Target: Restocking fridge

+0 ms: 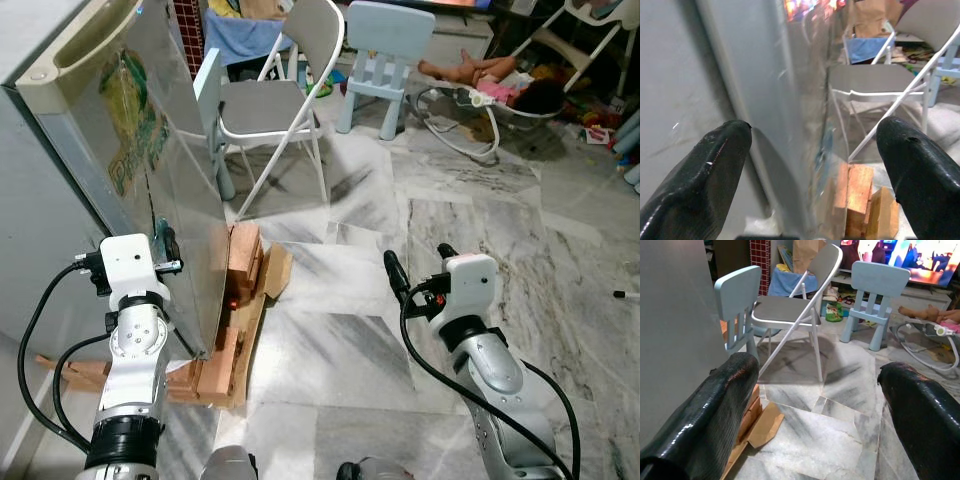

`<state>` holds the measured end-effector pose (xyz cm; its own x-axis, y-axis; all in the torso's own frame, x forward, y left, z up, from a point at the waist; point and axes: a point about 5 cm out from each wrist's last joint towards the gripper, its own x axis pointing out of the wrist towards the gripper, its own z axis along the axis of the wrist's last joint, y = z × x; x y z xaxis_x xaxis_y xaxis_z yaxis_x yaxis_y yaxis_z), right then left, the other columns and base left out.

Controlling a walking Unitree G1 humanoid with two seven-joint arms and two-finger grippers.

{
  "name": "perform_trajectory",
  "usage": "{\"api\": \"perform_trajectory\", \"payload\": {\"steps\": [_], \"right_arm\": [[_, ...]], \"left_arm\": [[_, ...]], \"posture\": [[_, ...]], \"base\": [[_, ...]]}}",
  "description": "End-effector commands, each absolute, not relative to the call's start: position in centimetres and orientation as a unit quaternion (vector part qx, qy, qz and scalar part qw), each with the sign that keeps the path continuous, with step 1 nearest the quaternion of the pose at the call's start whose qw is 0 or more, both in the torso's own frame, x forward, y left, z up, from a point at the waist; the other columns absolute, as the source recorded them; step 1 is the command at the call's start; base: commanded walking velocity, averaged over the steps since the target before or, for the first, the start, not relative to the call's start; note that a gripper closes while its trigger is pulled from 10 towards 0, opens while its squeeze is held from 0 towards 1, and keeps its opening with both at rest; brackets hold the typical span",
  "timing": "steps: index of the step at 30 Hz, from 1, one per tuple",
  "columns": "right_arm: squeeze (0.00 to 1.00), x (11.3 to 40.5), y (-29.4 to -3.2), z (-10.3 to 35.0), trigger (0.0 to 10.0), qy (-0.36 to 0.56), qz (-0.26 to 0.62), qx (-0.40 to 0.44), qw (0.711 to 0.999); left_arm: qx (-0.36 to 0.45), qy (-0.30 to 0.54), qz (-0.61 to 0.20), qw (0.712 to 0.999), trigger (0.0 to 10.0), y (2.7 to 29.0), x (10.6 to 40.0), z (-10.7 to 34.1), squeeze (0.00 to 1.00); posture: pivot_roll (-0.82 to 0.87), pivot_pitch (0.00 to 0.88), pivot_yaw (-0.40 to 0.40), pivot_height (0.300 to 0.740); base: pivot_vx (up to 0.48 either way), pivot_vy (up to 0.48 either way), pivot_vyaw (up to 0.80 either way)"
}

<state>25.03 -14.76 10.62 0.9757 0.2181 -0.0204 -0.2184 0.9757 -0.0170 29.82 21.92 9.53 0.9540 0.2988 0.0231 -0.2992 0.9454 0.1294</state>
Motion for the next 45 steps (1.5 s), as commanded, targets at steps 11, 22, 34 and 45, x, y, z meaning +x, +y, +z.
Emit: {"api": "perform_trajectory", "payload": {"steps": [11,22,34,45], "right_arm": [[0.00,25.2,-14.6,10.7,10.0,0.006,0.105,-0.011,0.994],[0.00,25.0,-14.7,10.5,10.0,0.010,0.102,-0.011,0.995],[0.00,24.6,-14.9,10.1,10.0,0.020,0.106,-0.026,0.994],[0.00,23.1,-17.8,7.4,10.0,0.115,0.025,-0.026,0.993]], "left_arm": [[0.082,-0.016,0.101,0.991,10.0,21.4,33.1,11.3,0.00],[0.083,-0.009,0.125,0.989,10.0,22.9,35.1,12.5,0.00],[0.083,-0.009,0.036,0.996,10.0,19.6,37.2,13.8,0.00],[0.082,-0.211,-0.357,0.906,10.0,0.2,34.9,23.3,0.00]], "posture": [[0.08,0.047,-0.045,0.740],[0.07,0.039,-0.033,0.740],[0.07,0.026,-0.033,0.740],[0.06,0.014,-0.028,0.740]], "base": [[0.000,0.000,0.00],[0.000,0.000,0.00],[0.000,0.000,0.00],[0.000,0.000,0.00]]}}
